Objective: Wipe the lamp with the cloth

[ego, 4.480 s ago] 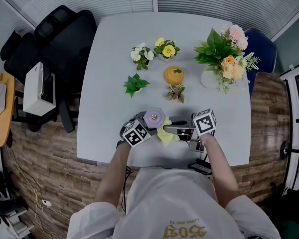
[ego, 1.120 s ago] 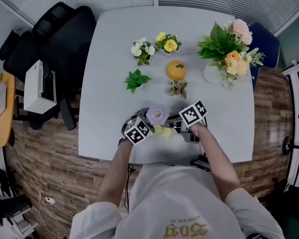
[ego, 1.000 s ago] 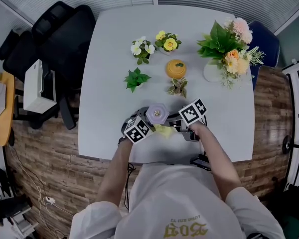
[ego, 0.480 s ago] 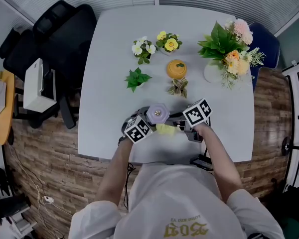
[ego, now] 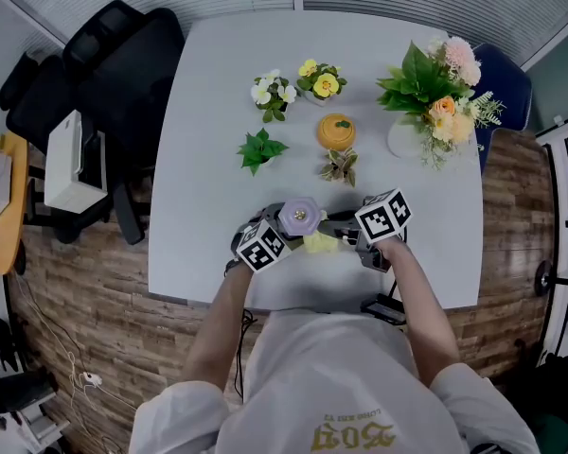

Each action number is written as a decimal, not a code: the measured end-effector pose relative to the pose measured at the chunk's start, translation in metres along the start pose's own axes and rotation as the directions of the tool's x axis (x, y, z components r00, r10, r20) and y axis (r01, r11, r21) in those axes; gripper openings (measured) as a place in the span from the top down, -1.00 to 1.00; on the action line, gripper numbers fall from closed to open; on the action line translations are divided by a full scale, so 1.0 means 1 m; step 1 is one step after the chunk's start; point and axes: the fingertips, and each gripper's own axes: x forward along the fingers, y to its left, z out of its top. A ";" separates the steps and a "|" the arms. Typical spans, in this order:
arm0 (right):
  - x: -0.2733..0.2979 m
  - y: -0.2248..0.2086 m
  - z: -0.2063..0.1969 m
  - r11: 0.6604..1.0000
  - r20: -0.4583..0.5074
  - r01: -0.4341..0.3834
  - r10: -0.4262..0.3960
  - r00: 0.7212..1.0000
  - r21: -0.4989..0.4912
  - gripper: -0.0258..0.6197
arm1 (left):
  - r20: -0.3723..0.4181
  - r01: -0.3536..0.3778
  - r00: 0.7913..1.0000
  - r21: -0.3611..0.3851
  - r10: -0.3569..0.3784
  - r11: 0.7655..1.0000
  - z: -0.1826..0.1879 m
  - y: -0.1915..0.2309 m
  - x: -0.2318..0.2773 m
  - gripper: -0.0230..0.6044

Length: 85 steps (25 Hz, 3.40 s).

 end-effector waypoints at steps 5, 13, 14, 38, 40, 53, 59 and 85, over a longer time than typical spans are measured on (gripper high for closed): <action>0.001 -0.006 0.007 1.000 0.017 0.020 -0.020 1.000 0.006 0.76 | 0.002 -0.001 1.000 0.002 0.001 1.000 0.000 0.001 0.000 -0.06; 0.009 -0.013 0.009 0.999 0.008 0.034 -0.034 0.999 0.017 0.76 | 0.003 -0.002 1.000 0.003 0.002 1.000 0.001 0.000 -0.001 -0.06; 0.010 -0.014 0.010 0.999 0.008 0.036 -0.036 0.999 0.019 0.76 | 0.003 -0.002 1.000 0.003 0.002 1.000 0.001 0.000 -0.001 -0.06; 0.026 -0.053 0.018 0.972 -0.007 0.235 -0.235 0.972 -0.010 0.77 | 0.002 -0.002 1.000 0.004 0.002 1.000 0.000 -0.001 -0.002 -0.06; 0.029 -0.054 0.020 0.971 -0.004 0.238 -0.238 0.971 -0.008 0.77 | 0.001 -0.002 1.000 0.004 0.002 1.000 0.000 -0.001 -0.001 -0.06; 0.033 -0.064 0.026 0.975 0.013 0.217 -0.217 0.976 0.038 0.76 | 0.005 -0.003 1.000 0.006 0.002 1.000 0.000 0.000 -0.001 -0.06; 0.027 -0.063 0.016 0.976 -0.017 0.214 -0.214 0.977 0.035 0.76 | 0.004 -0.004 1.000 0.006 0.004 1.000 0.000 0.000 -0.001 -0.06; -0.008 -0.035 -0.010 0.947 0.047 0.320 -0.319 0.947 -0.012 0.76 | 0.004 -0.040 0.999 -0.038 0.040 0.998 -0.003 0.001 -0.003 -0.06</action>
